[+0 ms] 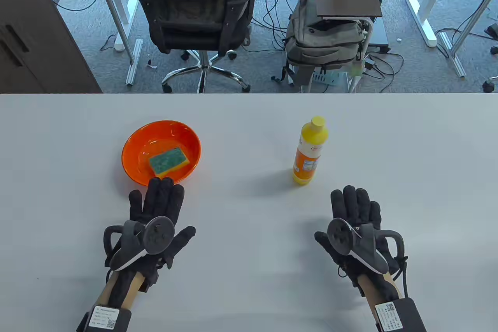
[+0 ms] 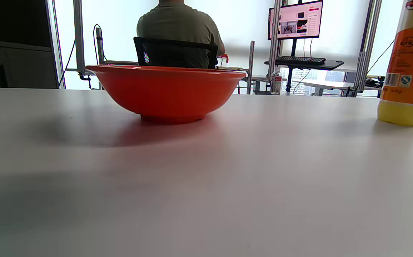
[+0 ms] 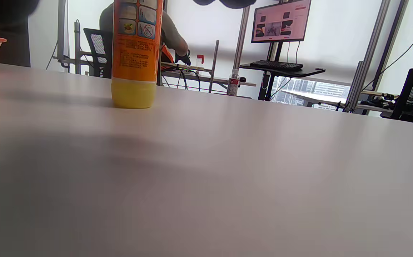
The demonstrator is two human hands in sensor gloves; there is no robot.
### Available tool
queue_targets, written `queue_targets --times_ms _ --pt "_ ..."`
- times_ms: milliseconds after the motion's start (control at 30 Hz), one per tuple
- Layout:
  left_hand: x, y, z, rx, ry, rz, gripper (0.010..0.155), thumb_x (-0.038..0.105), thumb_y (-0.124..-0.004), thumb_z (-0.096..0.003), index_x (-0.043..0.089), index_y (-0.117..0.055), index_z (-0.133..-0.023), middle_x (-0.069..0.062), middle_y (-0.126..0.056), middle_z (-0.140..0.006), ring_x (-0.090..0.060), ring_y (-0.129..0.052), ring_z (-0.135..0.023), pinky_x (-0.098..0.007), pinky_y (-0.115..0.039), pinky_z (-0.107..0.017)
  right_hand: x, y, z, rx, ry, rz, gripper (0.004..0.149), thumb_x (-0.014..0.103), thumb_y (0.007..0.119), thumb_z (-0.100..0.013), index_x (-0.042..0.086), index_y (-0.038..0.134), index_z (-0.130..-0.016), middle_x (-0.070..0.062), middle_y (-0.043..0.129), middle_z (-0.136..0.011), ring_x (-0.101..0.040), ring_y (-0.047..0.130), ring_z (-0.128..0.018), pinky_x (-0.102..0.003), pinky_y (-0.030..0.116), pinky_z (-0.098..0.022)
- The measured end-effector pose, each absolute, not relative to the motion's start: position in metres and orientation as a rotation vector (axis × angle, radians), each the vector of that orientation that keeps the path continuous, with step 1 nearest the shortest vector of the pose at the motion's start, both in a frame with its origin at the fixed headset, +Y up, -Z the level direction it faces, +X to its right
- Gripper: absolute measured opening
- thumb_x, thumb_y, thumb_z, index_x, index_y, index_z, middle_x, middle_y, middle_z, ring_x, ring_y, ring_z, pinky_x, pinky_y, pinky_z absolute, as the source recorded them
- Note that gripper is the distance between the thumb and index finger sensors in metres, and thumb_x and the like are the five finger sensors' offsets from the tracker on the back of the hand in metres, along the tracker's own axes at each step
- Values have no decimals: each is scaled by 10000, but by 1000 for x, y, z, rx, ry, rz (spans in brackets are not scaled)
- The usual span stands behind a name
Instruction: Squeeze dish soap on sponge and spread
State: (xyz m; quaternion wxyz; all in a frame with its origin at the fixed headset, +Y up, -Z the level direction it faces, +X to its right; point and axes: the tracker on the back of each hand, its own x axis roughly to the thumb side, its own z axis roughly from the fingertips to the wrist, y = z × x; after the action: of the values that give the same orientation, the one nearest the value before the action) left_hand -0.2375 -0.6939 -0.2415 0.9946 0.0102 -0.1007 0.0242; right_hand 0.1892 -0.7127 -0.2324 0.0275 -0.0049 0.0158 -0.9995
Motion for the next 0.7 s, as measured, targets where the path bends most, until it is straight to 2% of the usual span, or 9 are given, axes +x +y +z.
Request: queue_targets --times_ms 700 --pt "-241 -692 -244 43 -177 118 890 727 -603 -369 380 -212 -1089 65 -172 -1219 -217 -179 -1202 -563 -192 -848 190 -711 -232 -4 59 -3091 1003 727 698 -307 295 201 -1063 -61 219 -1169 -377 323 -1090 -564 355 -783"
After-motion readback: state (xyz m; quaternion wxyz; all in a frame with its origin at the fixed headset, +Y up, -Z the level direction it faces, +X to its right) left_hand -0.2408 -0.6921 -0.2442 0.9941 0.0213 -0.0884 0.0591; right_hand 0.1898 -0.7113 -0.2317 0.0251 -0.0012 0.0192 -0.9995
